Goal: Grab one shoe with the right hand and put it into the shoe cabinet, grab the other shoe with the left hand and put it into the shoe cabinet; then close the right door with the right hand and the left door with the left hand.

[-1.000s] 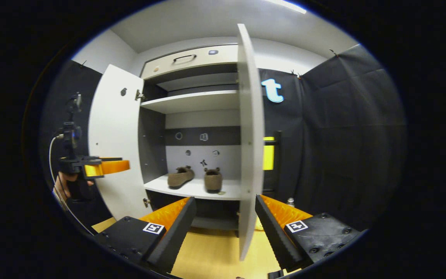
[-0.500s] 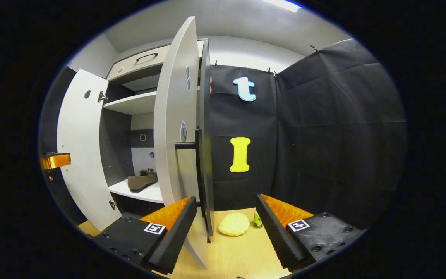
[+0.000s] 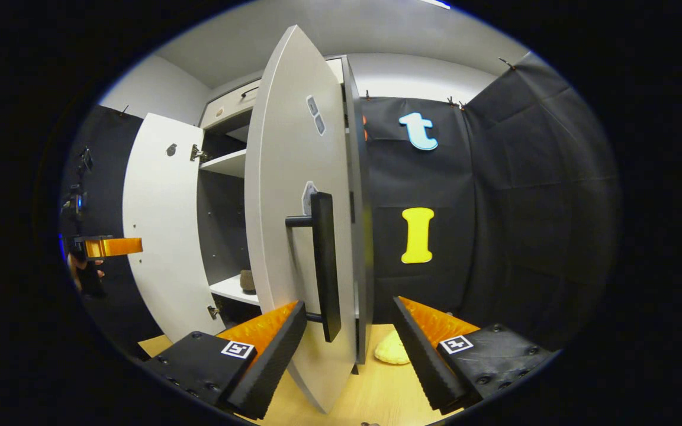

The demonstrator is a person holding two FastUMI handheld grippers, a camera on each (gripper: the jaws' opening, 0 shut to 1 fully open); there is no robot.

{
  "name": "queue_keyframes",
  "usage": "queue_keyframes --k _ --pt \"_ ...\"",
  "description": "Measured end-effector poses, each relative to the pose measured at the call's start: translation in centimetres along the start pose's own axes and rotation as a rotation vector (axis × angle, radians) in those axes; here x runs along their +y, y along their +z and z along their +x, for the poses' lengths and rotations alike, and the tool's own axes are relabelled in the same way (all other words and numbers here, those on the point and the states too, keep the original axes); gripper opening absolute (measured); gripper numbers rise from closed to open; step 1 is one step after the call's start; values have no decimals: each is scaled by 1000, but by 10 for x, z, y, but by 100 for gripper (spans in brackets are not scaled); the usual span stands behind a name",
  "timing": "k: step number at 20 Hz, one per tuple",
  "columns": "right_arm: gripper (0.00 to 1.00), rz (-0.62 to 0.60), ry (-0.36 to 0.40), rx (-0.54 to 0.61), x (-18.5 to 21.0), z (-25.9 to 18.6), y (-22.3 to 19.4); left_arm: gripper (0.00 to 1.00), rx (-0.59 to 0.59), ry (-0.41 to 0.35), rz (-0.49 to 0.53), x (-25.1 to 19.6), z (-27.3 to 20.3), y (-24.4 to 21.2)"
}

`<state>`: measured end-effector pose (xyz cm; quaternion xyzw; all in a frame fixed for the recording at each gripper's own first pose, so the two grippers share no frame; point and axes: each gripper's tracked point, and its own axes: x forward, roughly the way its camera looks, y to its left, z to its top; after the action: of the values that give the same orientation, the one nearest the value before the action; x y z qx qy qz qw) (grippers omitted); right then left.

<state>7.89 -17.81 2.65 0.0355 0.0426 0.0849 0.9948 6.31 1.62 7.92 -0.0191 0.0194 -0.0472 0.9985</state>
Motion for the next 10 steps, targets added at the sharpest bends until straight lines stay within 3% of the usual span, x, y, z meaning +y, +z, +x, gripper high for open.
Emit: queue_keyframes --k 10 --pt "98 -9 227 4 93 60 -10 98 9 180 75 42 -39 6"
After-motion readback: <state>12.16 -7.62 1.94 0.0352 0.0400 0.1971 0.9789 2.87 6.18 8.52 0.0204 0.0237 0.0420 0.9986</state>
